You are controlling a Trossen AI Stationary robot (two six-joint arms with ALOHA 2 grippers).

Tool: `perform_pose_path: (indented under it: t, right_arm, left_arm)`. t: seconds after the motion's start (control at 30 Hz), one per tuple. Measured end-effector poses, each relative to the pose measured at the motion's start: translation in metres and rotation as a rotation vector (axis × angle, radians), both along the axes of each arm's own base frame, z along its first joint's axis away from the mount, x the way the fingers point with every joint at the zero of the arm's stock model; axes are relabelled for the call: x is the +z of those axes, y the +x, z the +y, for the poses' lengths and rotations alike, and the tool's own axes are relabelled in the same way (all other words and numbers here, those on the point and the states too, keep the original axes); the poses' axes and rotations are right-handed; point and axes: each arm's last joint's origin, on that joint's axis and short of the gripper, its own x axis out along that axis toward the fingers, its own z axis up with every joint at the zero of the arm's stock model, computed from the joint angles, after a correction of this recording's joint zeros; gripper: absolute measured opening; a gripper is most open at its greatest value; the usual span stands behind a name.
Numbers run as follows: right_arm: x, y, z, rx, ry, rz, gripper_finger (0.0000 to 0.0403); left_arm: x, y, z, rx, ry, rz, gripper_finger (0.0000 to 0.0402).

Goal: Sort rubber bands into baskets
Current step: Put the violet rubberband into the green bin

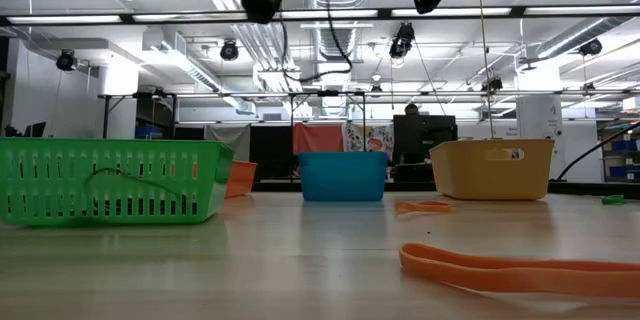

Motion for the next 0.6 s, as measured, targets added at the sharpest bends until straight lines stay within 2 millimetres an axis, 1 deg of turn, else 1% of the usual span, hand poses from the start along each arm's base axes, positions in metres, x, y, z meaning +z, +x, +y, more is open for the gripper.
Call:
perform_pose_path:
  t: [0.23, 0.33, 0.47, 0.6]
  right_arm:
    - [-0.003, -0.001, 0.0, -0.001, -0.002, 0.026, 0.0184]
    - [-0.003, -0.001, 0.0, -0.001, -0.006, 0.034, 0.0183]
    - [-0.005, -0.001, -0.001, -0.005, -0.012, 0.049, 0.0185]
    - [-0.006, -0.001, -0.002, -0.029, -0.018, 0.056, 0.0184]
  left_arm:
    - [0.012, -0.044, -0.007, -0.011, -0.035, 0.223, 0.0]
    - [0.01, -0.061, -0.011, -0.015, -0.048, 0.341, 0.0]
    - [0.008, -0.073, -0.015, -0.012, -0.074, 0.435, 0.0]
    - [-0.005, -0.076, -0.018, 0.007, -0.086, 0.546, 0.0]
